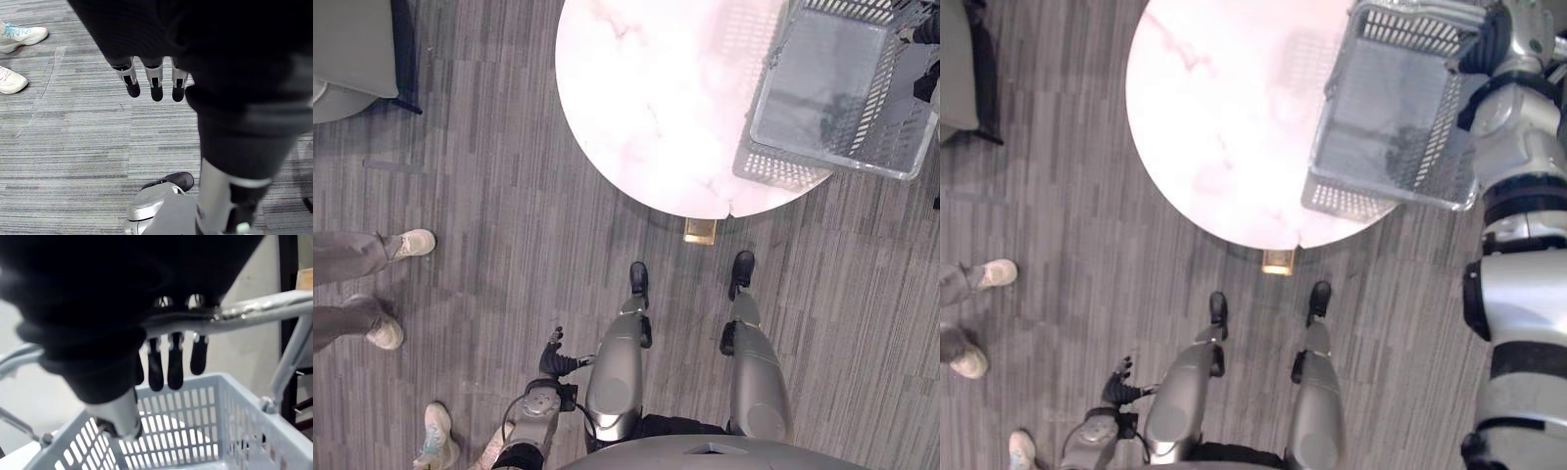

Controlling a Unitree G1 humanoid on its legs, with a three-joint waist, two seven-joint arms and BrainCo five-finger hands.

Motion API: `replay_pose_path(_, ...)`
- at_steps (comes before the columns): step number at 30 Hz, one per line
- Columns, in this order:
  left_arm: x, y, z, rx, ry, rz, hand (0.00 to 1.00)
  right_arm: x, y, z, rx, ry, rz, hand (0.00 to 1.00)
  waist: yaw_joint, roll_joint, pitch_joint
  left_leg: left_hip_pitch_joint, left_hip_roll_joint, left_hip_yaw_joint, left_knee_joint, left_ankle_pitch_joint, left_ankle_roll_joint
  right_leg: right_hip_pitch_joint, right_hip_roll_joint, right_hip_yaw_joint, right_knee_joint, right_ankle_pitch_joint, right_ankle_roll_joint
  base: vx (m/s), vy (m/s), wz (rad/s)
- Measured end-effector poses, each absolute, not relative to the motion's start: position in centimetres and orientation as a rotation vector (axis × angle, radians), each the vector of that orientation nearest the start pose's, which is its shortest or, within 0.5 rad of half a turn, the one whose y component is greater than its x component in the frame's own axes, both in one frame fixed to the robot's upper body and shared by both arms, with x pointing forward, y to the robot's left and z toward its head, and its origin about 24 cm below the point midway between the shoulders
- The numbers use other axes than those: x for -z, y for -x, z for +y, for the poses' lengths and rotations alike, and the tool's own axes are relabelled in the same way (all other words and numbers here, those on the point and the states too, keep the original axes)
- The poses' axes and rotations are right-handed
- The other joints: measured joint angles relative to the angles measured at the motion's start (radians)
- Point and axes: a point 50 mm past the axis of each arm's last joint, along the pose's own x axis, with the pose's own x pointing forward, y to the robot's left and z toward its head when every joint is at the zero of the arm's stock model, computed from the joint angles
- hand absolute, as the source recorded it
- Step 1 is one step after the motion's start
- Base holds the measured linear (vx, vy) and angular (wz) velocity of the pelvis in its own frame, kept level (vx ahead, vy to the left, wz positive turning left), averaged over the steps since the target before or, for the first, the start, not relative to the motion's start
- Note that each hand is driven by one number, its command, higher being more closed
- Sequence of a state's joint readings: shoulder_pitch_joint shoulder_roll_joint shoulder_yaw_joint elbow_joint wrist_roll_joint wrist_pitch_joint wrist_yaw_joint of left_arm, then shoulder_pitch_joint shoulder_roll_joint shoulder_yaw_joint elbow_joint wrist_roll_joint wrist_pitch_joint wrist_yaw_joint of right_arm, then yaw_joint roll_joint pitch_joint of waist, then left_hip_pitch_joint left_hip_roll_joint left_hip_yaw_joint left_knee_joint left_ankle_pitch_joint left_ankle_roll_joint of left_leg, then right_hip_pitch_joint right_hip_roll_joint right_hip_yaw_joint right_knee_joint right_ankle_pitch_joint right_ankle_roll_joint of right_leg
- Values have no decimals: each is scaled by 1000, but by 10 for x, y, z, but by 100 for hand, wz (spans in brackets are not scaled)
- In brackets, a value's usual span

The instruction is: Pick vegetable in the basket

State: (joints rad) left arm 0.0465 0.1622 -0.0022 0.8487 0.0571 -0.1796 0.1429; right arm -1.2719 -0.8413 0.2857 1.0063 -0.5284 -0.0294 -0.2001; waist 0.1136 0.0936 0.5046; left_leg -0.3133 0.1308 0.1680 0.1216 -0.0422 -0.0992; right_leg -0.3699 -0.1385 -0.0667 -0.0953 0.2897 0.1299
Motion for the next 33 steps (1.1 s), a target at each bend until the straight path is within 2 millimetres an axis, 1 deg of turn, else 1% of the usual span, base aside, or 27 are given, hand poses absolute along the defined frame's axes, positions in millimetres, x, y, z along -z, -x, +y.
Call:
replay_pose_path(3,106,-176,207,-150,-277,614,0,-299,-368,-313,567,1127,-317,100,-17,2,-1,42,1,-9,0,0,0,49,1,-2,0,-2,-2,3,10,8)
replay_pose_path(4,99,-183,199,-111,-281,566,0,-280,-358,-322,581,1042,-323,100,-30,3,-2,69,0,-15,-6,0,0,81,0,-3,0,-8,-8,5,59,26)
replay_pose_path(5,94,-190,191,-68,-287,528,0,-264,-345,-332,613,948,-334,100,-54,-3,-5,101,-8,-18,-20,0,1,113,-8,-5,1,-24,-15,6,65,21)
replay_pose_path(7,92,-195,181,-23,-292,507,0,-244,-328,-342,672,805,-352,100,-74,-27,-19,140,-19,-10,-36,0,1,138,-17,-3,8,-63,-15,13,35,-2)
replay_pose_path(8,93,-195,176,14,-300,509,0,-224,-316,-346,718,667,-359,100,-103,-59,-54,157,-25,5,-42,-2,-2,143,-23,8,13,-106,-20,43,-18,-38)
replay_pose_path(9,93,-194,173,32,-291,515,0,-204,-307,-348,741,532,-355,100,-122,-75,-84,181,-11,39,-46,-8,-10,139,-7,38,24,-109,-21,61,-35,-66)
replay_pose_path(11,95,-192,172,38,-286,528,0,-177,-301,-344,743,414,-325,100,-121,-100,-107,251,17,134,-35,-40,-25,141,25,83,50,-121,-33,83,-56,-149)
replay_pose_path(12,98,-187,173,41,-276,547,0,-155,-296,-336,725,354,-290,100,-119,-109,-138,310,47,237,-15,-74,-33,138,32,12,78,-183,-85,136,-50,-255)
replay_pose_path(13,101,-181,174,39,-268,567,0,-135,-291,-327,704,315,-259,100,-121,-99,-164,382,79,334,-10,-99,-38,137,7,-163,149,-242,-135,140,-17,-242)
replay_pose_path(14,103,-178,174,35,-258,576,0,-124,-288,-324,693,301,-237,100,-119,-95,-180,419,91,387,-9,-108,-46,134,-15,-262,190,-250,-157,216,37,-252)
replay_pose_path(15,106,-171,180,18,-251,600,0,-103,-282,-316,670,283,-178,100,-127,-98,-216,487,108,485,-6,-134,-72,133,-54,-427,265,-253,-184,227,12,-223)
replay_pose_path(16,107,-169,185,-3,-251,613,0,-87,-275,-312,655,276,-129,100,-122,-94,-237,521,125,550,9,-147,-87,128,-57,-483,303,-257,-183,260,-70,-242)
replay_pose_path(17,108,-170,192,-33,-248,619,0,-67,-265,-308,644,251,-66,100,-138,-91,-253,554,144,616,35,-143,-90,111,-36,-475,336,-286,-193,211,-139,-172)
replay_pose_path(18,108,-169,195,-51,-242,626,0,-57,-259,-304,637,238,-36,100,-150,-93,-264,560,153,640,54,-137,-99,97,-22,-449,348,-297,-192,286,-253,-183)
replay_pose_path(19,114,-164,203,-107,-213,665,0,-34,-245,-291,594,208,37,100,-163,-92,-279,577,185,684,137,-115,-109,80,26,-373,355,-306,-197,266,-223,-159)
replay_pose_path(20,117,-160,205,-129,-198,690,0,-25,-241,-284,569,198,69,100,-165,-91,-281,582,201,697,188,-99,-106,80,47,-341,356,-309,-201,346,-245,-216)
replay_pose_path(21,126,-149,206,-167,-166,751,0,-6,-231,-269,511,180,135,100,-163,-83,-289,583,239,691,316,-47,-57,84,92,-268,353,-314,-210,358,-165,-228)
replay_pose_path(22,133,-136,207,-194,-144,808,0,9,-222,-255,449,168,192,100,-153,-79,-291,561,266,613,466,60,73,109,139,-177,331,-316,-219,394,-143,-240)
replay_pose_path(23,137,-128,206,-204,-133,837,0,16,-218,-247,419,161,220,100,-145,-75,-293,523,265,521,545,135,139,126,157,-123,313,-312,-226,437,-71,-263)
replay_pose_path(24,143,-116,201,-205,-116,884,0,26,-213,-238,374,151,268,100,-126,-71,-294,432,204,305,679,-1,93,150,188,-13,290,-310,-234,439,2,-278)
replay_pose_path(25,143,-113,207,-252,-107,882,0,36,-207,-234,347,137,321,100,-104,-67,-294,357,137,171,755,-115,71,193,216,95,264,-311,-242,419,38,-260)
replay_pose_path(27,144,-106,213,-269,-127,907,0,46,-196,-234,360,114,368,100,-97,-74,-289,306,105,109,753,-183,73,273,233,189,223,-321,-254,375,101,-178)
replay_pose_path(28,147,-95,216,-276,-134,931,0,50,-189,-238,396,92,389,100,-95,-72,-291,256,90,80,732,-212,79,317,235,248,205,-337,-259,360,152,-164)
replay_pose_path(30,148,-89,216,-301,-112,942,0,61,-176,-251,442,101,455,100,-95,-73,-291,164,48,40,642,-236,77,342,226,346,213,-368,-249,324,225,-154)
replay_pose_path(31,147,-90,215,-298,-109,938,0,66,-170,-262,466,121,492,100,-94,-72,-292,119,11,11,515,-233,69,342,215,397,225,-388,-234,295,276,-129)
replay_pose_path(32,147,-91,215,-298,-107,935,0,68,-168,-266,475,130,507,100,-93,-70,-293,102,-5,2,435,-227,60,342,208,422,230,-400,-228,289,324,-126)
replay_pose_path(33,147,-92,212,-295,-102,933,0,73,-163,-275,511,132,541,100,-95,-56,-298,74,-26,-9,260,-189,22,348,203,459,237,-427,-223,294,343,-107)
